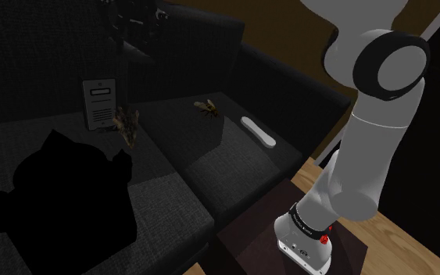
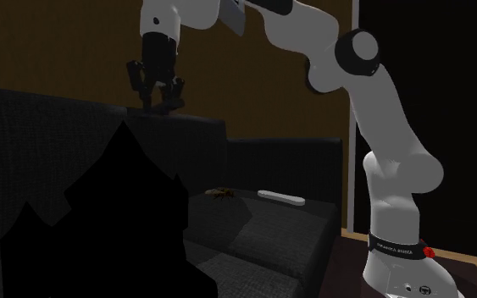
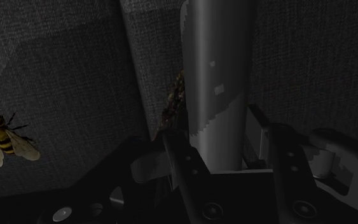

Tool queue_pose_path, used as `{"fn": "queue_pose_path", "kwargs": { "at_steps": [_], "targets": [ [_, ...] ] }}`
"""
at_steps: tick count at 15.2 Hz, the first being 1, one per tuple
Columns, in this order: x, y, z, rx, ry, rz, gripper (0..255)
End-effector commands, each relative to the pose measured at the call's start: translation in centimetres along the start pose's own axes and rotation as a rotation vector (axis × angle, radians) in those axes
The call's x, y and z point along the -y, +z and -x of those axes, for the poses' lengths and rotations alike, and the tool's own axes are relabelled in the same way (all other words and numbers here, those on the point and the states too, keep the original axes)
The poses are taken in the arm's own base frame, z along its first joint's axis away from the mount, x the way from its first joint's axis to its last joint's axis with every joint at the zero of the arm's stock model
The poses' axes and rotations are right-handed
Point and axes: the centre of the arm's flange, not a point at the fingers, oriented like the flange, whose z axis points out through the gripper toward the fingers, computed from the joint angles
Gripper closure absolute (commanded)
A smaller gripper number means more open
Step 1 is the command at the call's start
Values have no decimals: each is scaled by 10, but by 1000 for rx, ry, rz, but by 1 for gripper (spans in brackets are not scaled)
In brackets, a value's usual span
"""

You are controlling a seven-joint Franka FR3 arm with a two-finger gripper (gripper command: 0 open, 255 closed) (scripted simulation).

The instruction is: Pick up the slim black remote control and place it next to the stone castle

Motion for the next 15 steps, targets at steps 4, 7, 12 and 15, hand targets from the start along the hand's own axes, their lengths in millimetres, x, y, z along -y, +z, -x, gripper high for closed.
{"fn": "queue_pose_path", "kwargs": {
  "at_steps": [4, 7, 12, 15],
  "targets": [
    [-2, 27, -1, -1, 0, -1, 255],
    [-4, 43, -1, -1, 0, -1, 255],
    [-6, 69, -1, -1, 0, -1, 255],
    [-7, 85, -1, -1, 0, -1, 255]
  ]
}}
